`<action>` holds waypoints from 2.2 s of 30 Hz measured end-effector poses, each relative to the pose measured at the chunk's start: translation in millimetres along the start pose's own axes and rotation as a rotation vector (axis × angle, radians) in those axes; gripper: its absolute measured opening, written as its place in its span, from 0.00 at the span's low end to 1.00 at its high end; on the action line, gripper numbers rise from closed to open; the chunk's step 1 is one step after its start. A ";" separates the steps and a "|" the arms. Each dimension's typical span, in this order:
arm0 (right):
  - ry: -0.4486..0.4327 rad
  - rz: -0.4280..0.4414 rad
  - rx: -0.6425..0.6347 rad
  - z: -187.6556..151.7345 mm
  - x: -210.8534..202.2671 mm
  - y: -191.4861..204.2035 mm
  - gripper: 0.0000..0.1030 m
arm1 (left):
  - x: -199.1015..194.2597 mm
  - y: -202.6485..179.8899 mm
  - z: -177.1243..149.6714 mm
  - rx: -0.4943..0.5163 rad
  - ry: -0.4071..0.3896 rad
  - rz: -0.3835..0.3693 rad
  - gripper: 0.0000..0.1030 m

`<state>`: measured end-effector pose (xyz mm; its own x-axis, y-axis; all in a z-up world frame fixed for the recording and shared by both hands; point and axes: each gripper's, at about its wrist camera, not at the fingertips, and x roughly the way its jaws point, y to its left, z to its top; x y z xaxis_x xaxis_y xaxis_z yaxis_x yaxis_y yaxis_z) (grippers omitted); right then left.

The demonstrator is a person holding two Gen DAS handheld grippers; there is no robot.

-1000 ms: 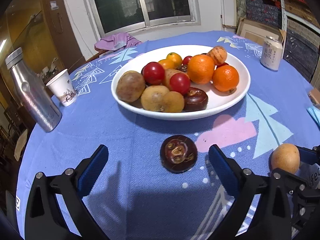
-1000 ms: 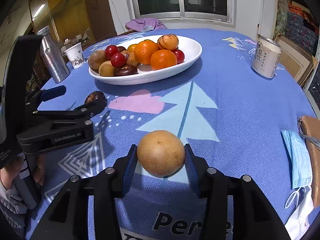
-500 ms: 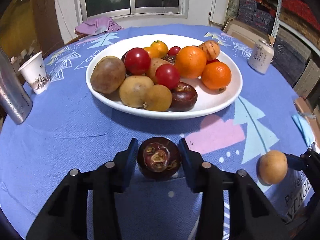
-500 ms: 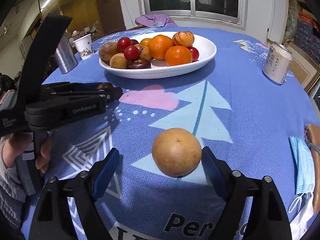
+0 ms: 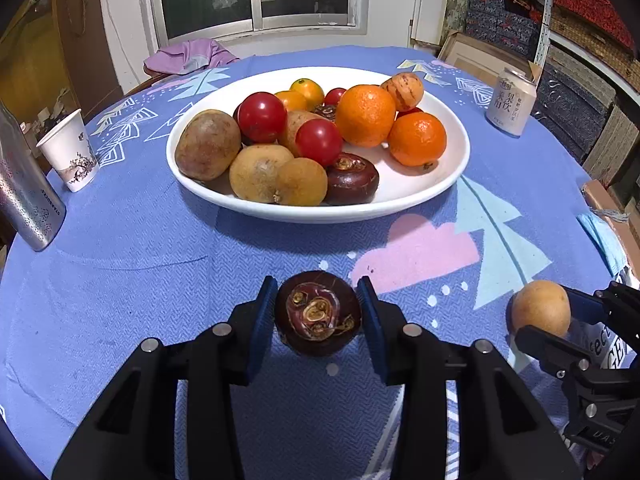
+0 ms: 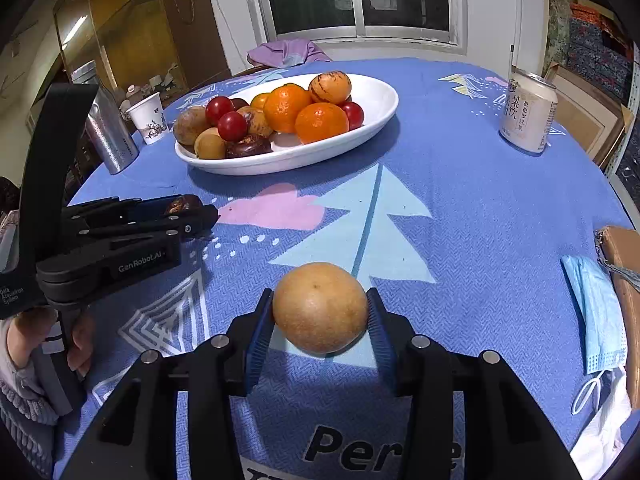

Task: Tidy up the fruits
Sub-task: 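Carry the pear and dark brown fruit onto the white plate and open both tools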

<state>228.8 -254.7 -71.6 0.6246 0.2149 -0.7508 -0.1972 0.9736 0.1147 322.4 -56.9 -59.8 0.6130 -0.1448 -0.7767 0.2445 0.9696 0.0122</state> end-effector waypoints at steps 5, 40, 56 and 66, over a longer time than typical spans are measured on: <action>-0.030 0.023 -0.015 -0.5 -6.0 4.2 0.45 | -13.4 -2.3 -8.5 -0.001 -0.036 -0.038 0.39; -0.139 0.098 0.016 255.2 -14.0 4.7 0.44 | -66.9 55.4 207.6 -0.064 -0.180 0.037 0.39; 0.123 0.025 0.025 242.9 140.8 -3.4 0.45 | 93.9 79.7 185.9 -0.109 0.072 0.008 0.39; 0.173 -0.031 0.031 244.2 166.9 -7.7 0.45 | 115.2 78.5 186.4 -0.086 0.155 0.000 0.39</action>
<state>519.1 -207.7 -38.9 0.4899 0.1710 -0.8548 -0.1550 0.9820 0.1077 552.3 -34.2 -30.9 0.4884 -0.1186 -0.8645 0.1749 0.9839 -0.0362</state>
